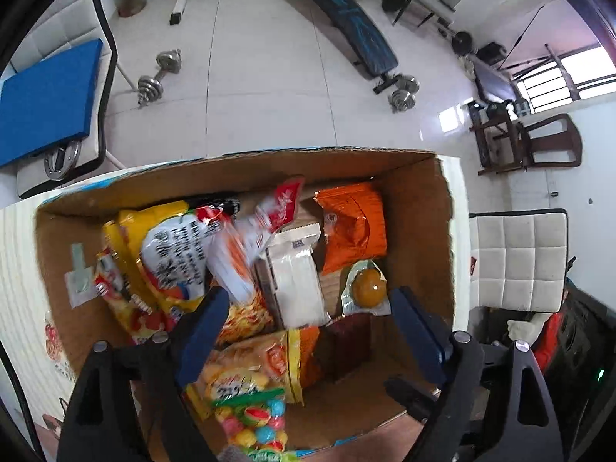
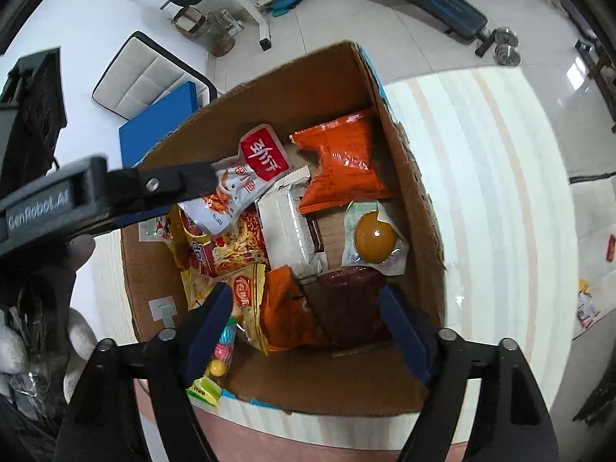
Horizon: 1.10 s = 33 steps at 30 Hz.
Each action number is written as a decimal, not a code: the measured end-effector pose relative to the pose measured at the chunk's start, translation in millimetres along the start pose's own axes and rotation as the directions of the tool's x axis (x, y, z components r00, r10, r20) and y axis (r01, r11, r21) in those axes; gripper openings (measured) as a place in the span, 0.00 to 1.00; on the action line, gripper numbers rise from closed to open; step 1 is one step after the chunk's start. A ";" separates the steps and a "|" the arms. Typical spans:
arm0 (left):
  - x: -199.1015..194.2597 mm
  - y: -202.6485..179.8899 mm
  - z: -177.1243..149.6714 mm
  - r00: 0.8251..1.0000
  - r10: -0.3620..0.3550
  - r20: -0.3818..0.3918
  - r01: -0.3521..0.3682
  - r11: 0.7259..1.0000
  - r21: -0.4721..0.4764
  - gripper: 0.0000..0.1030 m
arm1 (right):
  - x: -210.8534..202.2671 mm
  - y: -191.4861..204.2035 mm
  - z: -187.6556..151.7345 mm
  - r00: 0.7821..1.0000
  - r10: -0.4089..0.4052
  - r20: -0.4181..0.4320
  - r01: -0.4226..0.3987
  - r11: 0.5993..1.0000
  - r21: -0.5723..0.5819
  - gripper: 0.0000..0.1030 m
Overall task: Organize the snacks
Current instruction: 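Carry both packets over the cardboard box and open both grippers, then move the right gripper to the cookie packet and grasp it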
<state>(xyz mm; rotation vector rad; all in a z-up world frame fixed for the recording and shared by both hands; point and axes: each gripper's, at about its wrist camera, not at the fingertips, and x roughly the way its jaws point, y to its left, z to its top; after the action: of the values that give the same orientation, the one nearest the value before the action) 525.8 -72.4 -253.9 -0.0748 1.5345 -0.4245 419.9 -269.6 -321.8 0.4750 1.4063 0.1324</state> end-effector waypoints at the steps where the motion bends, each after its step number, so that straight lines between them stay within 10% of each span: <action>1: -9.1 3.2 -6.6 1.000 -0.002 0.023 0.002 1.000 0.003 0.86 | -5.1 5.9 -3.0 1.000 -0.010 0.010 0.010 1.000 -0.013 0.83; 8: -87.5 51.9 -80.7 0.975 0.065 0.213 -0.059 0.998 -0.036 0.91 | -35.9 75.2 -42.2 0.996 0.052 0.072 -0.043 0.992 -0.120 0.84; 12: -142.0 105.4 -146.3 0.912 0.243 0.330 -0.198 0.966 -0.165 0.91 | -33.7 142.9 -69.1 0.993 0.119 0.024 -0.111 0.970 -0.216 0.84; 18: -179.1 184.7 -228.1 0.796 0.507 0.330 -0.369 0.839 -0.400 0.91 | 11.8 262.3 -94.0 0.989 0.096 -0.109 -0.132 0.906 -0.402 0.84; 24: -158.4 265.7 -275.2 0.807 0.550 0.215 -0.361 0.748 -0.557 0.91 | 113.9 346.1 -91.1 0.961 -0.018 -0.275 -0.100 0.907 -0.410 0.84; 33: -98.1 346.6 -291.1 0.858 0.504 0.103 -0.322 0.683 -0.656 0.91 | 257.8 347.9 -66.5 0.909 -0.080 -0.408 0.042 0.994 -0.099 0.84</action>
<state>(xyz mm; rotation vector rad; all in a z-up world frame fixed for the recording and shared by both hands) 320.2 341.6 -282.3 -0.2796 1.2994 0.4700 465.9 153.4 -426.0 0.3391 1.8208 0.2546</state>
